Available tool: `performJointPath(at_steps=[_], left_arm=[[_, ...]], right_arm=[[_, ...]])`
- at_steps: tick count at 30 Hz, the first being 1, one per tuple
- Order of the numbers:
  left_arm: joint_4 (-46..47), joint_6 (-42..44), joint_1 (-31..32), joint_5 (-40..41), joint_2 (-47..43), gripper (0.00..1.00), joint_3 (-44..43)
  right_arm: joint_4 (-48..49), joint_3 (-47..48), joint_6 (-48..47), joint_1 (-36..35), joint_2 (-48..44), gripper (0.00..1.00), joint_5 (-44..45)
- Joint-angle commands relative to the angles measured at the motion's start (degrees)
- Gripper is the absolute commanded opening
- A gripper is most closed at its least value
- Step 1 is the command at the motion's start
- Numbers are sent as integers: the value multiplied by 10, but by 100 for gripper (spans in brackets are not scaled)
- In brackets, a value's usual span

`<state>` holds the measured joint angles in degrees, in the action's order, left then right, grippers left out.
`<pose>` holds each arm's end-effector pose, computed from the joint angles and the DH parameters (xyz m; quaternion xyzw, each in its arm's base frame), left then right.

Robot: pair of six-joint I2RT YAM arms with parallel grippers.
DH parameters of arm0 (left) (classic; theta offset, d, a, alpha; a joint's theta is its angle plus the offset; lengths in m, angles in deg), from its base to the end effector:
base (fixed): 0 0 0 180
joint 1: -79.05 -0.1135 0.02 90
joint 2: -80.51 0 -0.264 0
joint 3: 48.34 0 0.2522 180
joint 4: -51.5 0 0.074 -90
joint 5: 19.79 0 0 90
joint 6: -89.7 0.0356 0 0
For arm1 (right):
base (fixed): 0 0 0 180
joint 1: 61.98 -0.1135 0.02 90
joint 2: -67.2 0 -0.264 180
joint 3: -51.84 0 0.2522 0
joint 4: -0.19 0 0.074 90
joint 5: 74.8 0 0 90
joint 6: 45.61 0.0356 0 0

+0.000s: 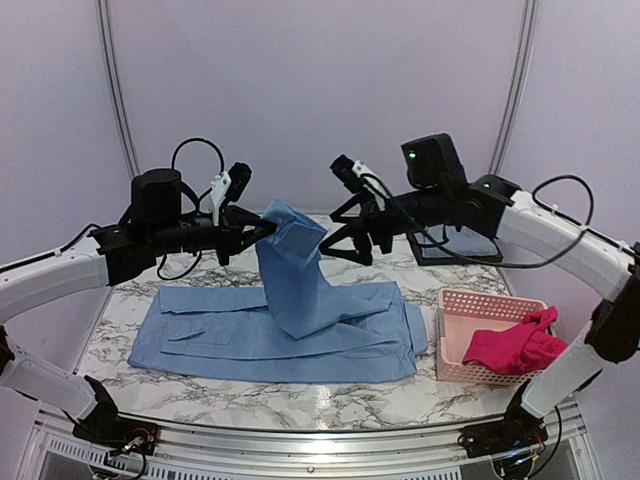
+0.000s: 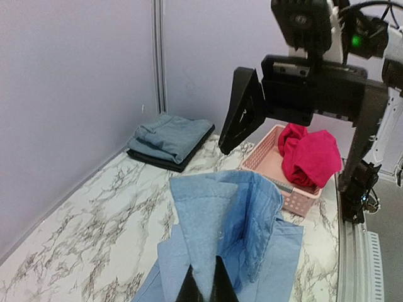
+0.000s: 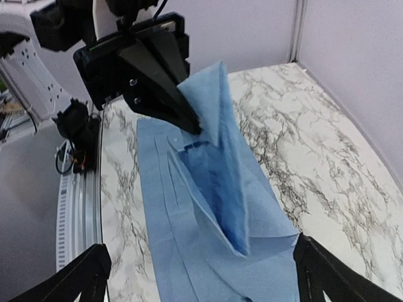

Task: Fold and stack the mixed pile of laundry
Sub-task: Pass from the right arm to the left, then pass from the left arm to the right

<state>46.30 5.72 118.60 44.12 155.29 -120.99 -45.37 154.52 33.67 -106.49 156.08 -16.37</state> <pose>0.2274 -0.2081 0.3453 0.4207 0.6167 -0.3479 0.5672 0.2354 0.2576 0.3827 -0.5070 0.6835 0.3635 0.3790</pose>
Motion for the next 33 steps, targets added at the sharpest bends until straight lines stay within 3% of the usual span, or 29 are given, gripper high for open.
performJointPath(at_steps=[1,6,15,17,20,22,26,29,33], left_arm=[[86,-53,4,-25,-43,0,17],[124,-91,4,-33,-61,0,37],[130,-96,11,-24,-74,0,51],[131,-95,12,-20,-78,0,54],[128,-85,13,-11,-83,0,56],[85,-38,13,26,-102,15,52],[-53,63,12,81,-146,65,19],[-203,118,14,82,-142,82,-45],[-266,125,21,86,-146,88,-86]], right_arm=[[217,-123,78,28,-99,98,-35],[288,-183,103,30,-96,96,-66],[339,-120,132,-1,-23,72,-118],[339,-105,130,-7,-10,60,-128],[325,-83,130,-10,3,24,-149],[288,-66,118,-12,3,2,-148],[184,-26,56,-21,-8,0,-109],[96,11,17,-30,-4,0,-69],[-6,60,-26,-58,12,0,-14]])
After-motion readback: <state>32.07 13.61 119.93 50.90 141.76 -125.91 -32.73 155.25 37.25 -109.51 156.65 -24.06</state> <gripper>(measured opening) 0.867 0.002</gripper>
